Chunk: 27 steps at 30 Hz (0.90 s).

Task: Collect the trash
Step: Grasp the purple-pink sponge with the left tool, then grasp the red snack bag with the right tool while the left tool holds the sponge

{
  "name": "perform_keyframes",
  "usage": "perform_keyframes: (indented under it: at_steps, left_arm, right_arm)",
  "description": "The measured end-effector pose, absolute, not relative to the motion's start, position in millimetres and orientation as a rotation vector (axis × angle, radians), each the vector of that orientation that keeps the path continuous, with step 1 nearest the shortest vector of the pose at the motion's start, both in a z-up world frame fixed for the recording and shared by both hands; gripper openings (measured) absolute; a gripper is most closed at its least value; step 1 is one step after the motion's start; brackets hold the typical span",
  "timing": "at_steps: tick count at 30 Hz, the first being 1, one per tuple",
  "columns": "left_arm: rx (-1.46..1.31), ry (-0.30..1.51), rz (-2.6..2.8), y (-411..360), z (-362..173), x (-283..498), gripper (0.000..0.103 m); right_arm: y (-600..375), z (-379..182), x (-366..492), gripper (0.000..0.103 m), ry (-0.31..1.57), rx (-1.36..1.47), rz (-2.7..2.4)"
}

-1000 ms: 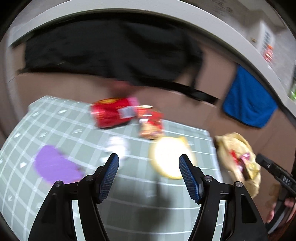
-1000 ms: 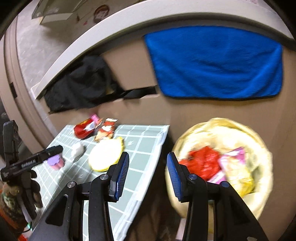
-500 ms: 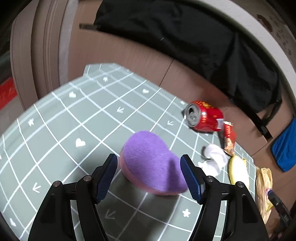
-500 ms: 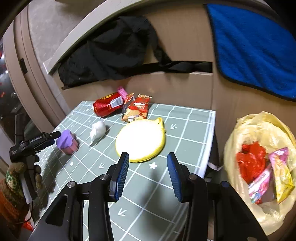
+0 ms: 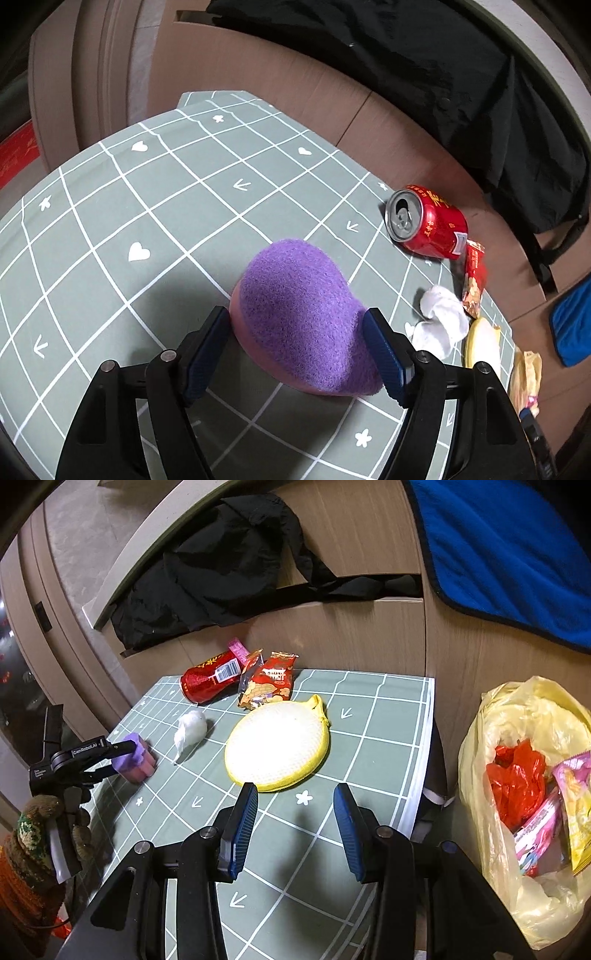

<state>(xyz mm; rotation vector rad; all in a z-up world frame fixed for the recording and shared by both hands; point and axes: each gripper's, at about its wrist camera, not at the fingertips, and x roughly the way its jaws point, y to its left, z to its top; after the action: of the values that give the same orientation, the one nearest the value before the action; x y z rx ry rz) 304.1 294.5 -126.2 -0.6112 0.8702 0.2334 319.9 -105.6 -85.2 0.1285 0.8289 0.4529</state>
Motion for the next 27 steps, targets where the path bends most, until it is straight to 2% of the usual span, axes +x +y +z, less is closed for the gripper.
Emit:
perform_keyframes:
  at_steps: [6, 8, 10, 13, 21, 27]
  left_arm:
    - [-0.624, 0.893, 0.263, 291, -125, 307, 0.072]
    - [-0.602, 0.89, 0.23, 280, -121, 309, 0.064]
    - [-0.522, 0.854, 0.199, 264, -109, 310, 0.051]
    - [-0.403, 0.792, 0.142, 239, -87, 312, 0.038]
    - [-0.179, 0.707, 0.041, 205, -54, 305, 0.033]
    - [-0.174, 0.712, -0.01, 213, -53, 302, 0.033]
  right_arm:
    - [-114, -89, 317, 0.041, 0.818, 0.166, 0.461]
    - [-115, -88, 317, 0.041, 0.814, 0.174, 0.469]
    - [-114, -86, 318, 0.041, 0.805, 0.166, 0.475]
    - [-109, -81, 321, 0.041, 0.793, 0.143, 0.483]
    - [-81, -71, 359, 0.041, 0.795, 0.071, 0.488]
    - [-37, -69, 421, 0.041, 0.813, 0.104, 0.492]
